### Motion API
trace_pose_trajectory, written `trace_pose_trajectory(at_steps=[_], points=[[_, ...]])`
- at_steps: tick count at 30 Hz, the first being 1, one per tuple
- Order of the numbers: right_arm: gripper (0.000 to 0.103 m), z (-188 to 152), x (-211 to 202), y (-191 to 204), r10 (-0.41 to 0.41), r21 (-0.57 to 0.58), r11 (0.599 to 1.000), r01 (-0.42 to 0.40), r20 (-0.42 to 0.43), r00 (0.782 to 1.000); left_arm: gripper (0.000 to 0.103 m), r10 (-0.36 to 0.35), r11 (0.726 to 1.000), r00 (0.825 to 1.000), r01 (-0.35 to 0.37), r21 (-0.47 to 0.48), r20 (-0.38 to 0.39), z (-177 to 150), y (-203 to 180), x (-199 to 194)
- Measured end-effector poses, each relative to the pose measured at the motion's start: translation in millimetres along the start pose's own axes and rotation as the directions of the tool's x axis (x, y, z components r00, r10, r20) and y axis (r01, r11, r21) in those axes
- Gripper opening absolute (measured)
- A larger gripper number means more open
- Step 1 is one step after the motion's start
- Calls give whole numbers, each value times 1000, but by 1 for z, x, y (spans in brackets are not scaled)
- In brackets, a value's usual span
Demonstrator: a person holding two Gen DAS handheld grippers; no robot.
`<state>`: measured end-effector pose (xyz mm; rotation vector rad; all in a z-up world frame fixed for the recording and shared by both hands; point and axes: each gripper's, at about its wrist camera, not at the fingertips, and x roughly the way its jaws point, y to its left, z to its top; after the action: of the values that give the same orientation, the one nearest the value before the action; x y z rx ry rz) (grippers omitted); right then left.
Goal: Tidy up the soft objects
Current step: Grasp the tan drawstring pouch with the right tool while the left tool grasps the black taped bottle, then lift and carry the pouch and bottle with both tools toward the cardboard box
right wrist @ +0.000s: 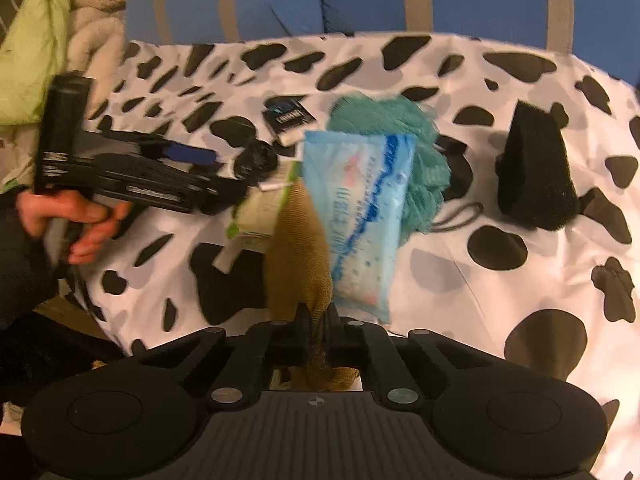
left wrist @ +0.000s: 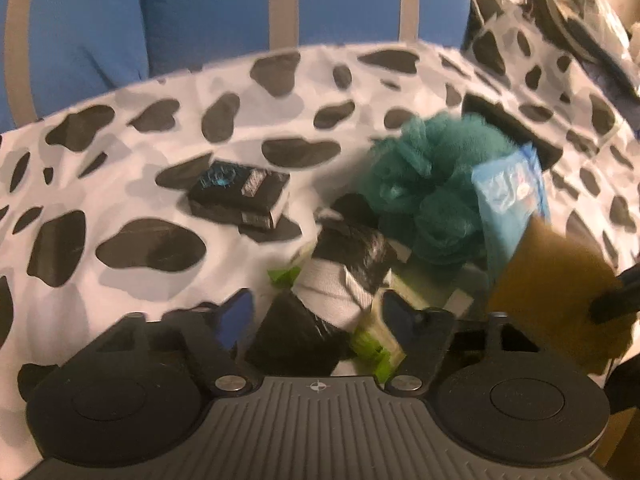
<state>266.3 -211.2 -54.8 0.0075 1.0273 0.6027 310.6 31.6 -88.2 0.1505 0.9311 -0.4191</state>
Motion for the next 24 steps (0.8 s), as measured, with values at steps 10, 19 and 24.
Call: trace_pose_trajectory(at_steps=[10,19,24], points=[[8,-3,-33,-2,-13,9,1000,12,100,995,46,21,999,1000,-21,-33,-8,-3,1,-6],[7,-11,-52,-2,-35,34,999,30,151,988,44,28,998,998,-25,-50,47,-1,-7,-36],[7,-16,-59,0,-45,37,999,39,168,985,44,29,998,997,-25,-63,74,-2,-13,-56]])
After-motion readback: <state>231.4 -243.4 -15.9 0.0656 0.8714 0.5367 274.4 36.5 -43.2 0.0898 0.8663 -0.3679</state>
